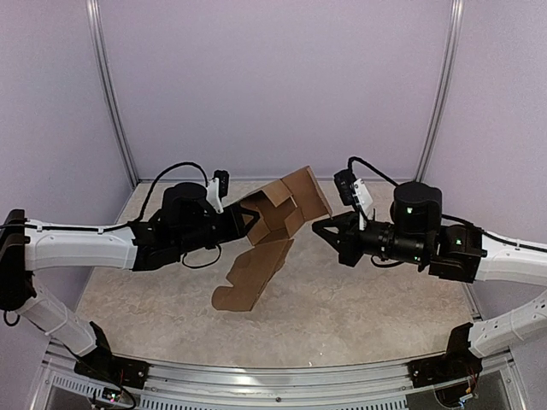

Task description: Fold the paper box

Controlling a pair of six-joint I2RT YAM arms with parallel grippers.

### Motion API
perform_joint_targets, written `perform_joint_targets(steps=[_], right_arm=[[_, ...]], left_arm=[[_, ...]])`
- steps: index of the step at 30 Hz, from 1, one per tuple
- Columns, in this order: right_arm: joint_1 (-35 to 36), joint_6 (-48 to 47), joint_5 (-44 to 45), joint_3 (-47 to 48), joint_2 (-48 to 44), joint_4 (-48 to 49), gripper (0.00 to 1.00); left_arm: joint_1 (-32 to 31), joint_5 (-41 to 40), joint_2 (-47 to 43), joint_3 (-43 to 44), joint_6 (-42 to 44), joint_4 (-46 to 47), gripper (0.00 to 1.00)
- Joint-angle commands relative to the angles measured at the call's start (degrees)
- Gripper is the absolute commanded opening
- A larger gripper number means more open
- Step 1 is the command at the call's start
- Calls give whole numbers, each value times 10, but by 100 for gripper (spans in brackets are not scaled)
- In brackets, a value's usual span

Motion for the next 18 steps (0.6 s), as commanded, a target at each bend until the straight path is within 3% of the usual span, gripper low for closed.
perform_joint_targets(steps=[1,10,18], right_arm=[[4,-28,-44,-13,-50,-72,2],[5,-81,-80,14,-105,-216,29],[4,-107,-44,59,-107,-247,41]], left_arm=[[7,-40,-26,-1,38,-35,0],[12,-55,-52,-12,114,-49,0],[11,-59,-73,-33,169,-60,0]])
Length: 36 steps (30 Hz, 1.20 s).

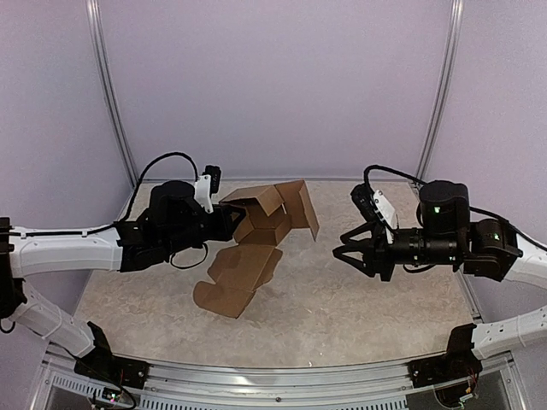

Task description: Fold the paper box

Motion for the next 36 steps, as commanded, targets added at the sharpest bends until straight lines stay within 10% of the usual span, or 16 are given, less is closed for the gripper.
perform_joint_targets(steps=[1,36], right_arm=[[4,-25,15,37,-3,-32,43],[-7,-14,-73,82,149,75,54]], left_arm=[[4,-15,-22,-20,48,-16,0],[-63,-36,-16,-21,144,-9,0]])
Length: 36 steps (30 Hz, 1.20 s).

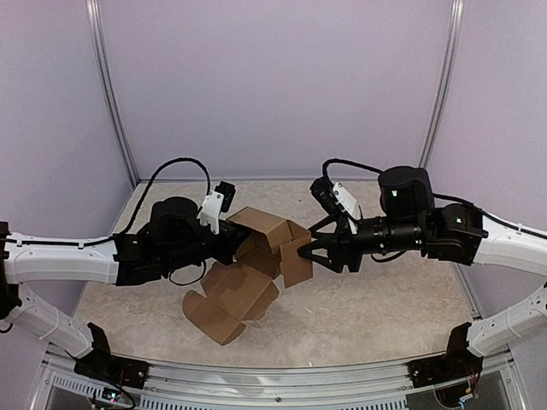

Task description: Fold the paper box

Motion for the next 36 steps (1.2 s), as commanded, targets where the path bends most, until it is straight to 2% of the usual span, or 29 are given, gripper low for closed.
perform_joint_targets(steps=[1,17,36], right_arm=[[-3,17,5,4,17,36,54],[6,43,20,-4,59,85,51],[30,91,165,-12,113,164,45]], left_arm=[[-10,-36,15,25,6,-8,0],[-28,-123,45,56,-30,-38,0],[-29,-176,50,100,-84,-103,0]])
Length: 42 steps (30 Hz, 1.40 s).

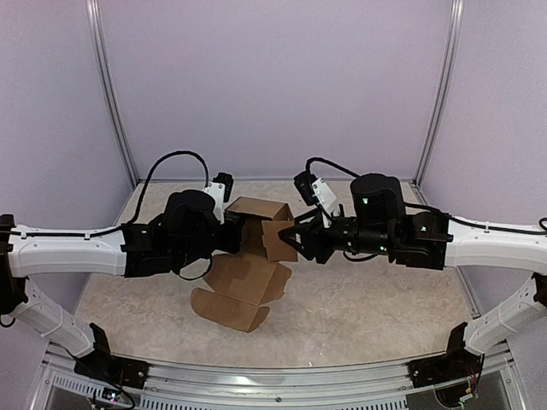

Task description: Fold the paper box

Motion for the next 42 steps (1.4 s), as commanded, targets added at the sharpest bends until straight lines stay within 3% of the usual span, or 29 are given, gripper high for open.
perform_joint_targets(steps=[1,22,27,37,42], right_arm=[[12,21,54,-2,30,22,44],[66,64,242,70,136,64,41],[73,69,257,79,146,70,47],[73,91,280,70,149,76,49],[72,92,302,71,161,77,40]], left_arm=[[-6,-21,8,25,-23,-22,0],[-15,-77,24,68,-75,-111,0],[-15,-90,28,69,-79,-120,0],[-13,-108,28,69,-92,-125,0],[-13,-105,24,70,-98,-126,0]])
